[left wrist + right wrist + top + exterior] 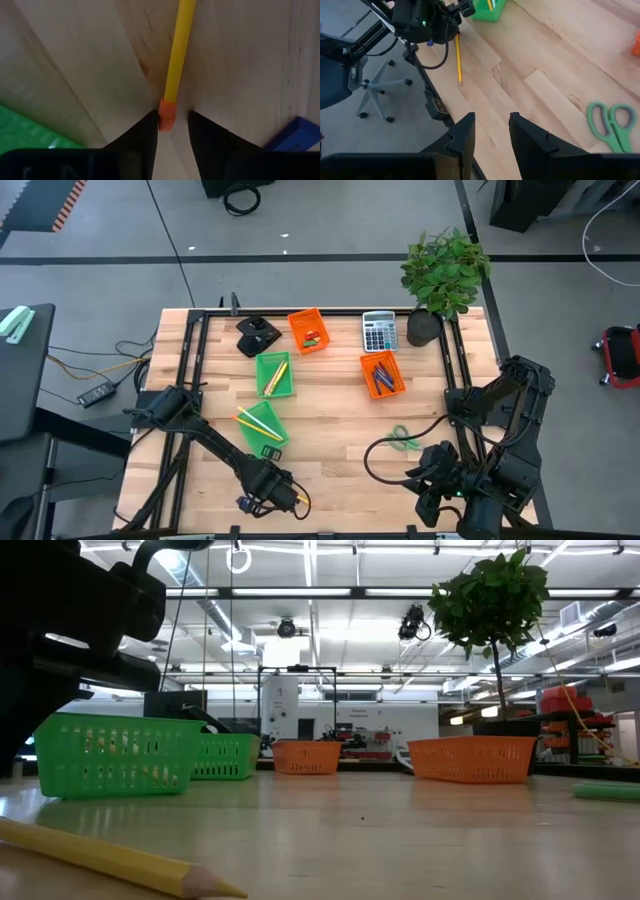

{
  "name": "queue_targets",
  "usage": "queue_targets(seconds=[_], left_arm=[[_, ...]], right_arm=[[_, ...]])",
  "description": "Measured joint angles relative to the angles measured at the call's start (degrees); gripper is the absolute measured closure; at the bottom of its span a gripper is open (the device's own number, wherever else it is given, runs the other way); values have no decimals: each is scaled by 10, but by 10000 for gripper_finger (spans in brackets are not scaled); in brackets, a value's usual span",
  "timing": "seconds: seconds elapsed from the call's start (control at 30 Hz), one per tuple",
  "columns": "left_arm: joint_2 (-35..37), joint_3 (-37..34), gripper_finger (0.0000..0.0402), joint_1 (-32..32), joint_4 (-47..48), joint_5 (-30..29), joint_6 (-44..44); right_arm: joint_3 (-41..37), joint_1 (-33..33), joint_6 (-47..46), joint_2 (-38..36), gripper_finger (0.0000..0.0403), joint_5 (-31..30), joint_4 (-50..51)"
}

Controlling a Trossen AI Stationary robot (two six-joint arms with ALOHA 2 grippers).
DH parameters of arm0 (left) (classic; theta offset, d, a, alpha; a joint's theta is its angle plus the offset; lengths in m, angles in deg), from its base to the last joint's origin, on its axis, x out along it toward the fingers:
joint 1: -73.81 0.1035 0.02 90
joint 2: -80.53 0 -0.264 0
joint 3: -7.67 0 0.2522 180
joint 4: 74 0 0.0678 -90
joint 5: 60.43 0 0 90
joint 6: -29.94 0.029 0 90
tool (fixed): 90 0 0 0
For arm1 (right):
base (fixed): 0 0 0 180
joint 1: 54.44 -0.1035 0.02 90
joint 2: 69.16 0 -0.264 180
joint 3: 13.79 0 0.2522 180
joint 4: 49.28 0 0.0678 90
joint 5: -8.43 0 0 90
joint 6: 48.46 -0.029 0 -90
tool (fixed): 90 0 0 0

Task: Sort crayons/erasers/pens/pencils in bins
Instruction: Put the yellow pencil into the bottom green bin

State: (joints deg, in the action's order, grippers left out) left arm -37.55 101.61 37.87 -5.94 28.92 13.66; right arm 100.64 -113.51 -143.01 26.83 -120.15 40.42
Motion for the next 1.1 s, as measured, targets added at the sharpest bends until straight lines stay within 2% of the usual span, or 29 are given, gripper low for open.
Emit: queue_targets(seconds=[0.27, 0.63, 0.9, 1.1], left_arm=[[0, 0, 303, 0, -4, 0, 0], [-1, 0, 361, 1, -8, 14, -31], [-3, 11, 344, 0, 1, 16, -36], [-3, 16, 361, 0, 2, 18, -36]], right_arm=[[0, 0, 0, 0, 276, -2, 0], [0, 0, 0, 0, 276, -2, 0], [0, 0, -3, 0, 276, -2, 0], [0, 0, -4, 0, 276, -2, 0]])
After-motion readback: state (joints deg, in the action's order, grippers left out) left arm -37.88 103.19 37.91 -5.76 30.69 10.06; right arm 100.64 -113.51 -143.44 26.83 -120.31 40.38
